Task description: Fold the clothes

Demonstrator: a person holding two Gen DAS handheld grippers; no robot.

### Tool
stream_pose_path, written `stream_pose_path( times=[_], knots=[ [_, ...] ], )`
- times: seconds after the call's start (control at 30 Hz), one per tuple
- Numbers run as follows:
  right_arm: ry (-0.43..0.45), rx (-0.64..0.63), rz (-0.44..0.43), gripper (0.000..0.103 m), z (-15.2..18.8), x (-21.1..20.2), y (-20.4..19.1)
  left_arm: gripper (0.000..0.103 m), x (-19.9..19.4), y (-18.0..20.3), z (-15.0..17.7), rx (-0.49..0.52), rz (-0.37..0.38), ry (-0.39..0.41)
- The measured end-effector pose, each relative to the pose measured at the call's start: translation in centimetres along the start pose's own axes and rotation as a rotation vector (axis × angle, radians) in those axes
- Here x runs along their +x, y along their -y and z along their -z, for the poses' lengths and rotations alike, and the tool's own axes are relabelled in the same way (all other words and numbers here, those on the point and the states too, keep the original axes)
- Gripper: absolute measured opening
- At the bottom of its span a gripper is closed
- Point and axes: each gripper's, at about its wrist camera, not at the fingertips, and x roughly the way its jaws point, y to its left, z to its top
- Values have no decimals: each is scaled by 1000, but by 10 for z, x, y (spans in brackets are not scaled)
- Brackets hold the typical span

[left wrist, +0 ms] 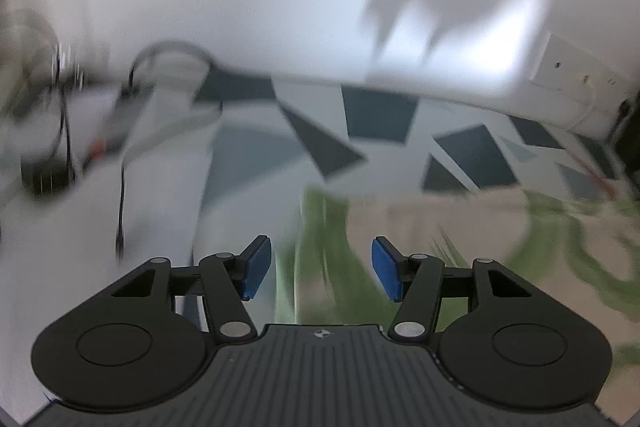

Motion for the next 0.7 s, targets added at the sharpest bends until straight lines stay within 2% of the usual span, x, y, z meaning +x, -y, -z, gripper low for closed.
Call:
stream_pose_path(
  times=[0.07, 0.17, 0.5, 0.7],
  knots=[
    [-19, -13, 9, 65, 8, -11, 0, 58, -10, -4, 14, -19, 11, -49],
    [-30, -15, 30, 65, 21, -27, 1, 58, -24, -9, 36, -39, 28, -113],
    [-46, 8, 47, 64, 61, -84, 10, 58, -59, -9, 93, -13, 45, -193],
    [-79, 10, 42, 64, 89, -115, 9, 61, -78, -3, 120, -2, 56, -210]
  ],
)
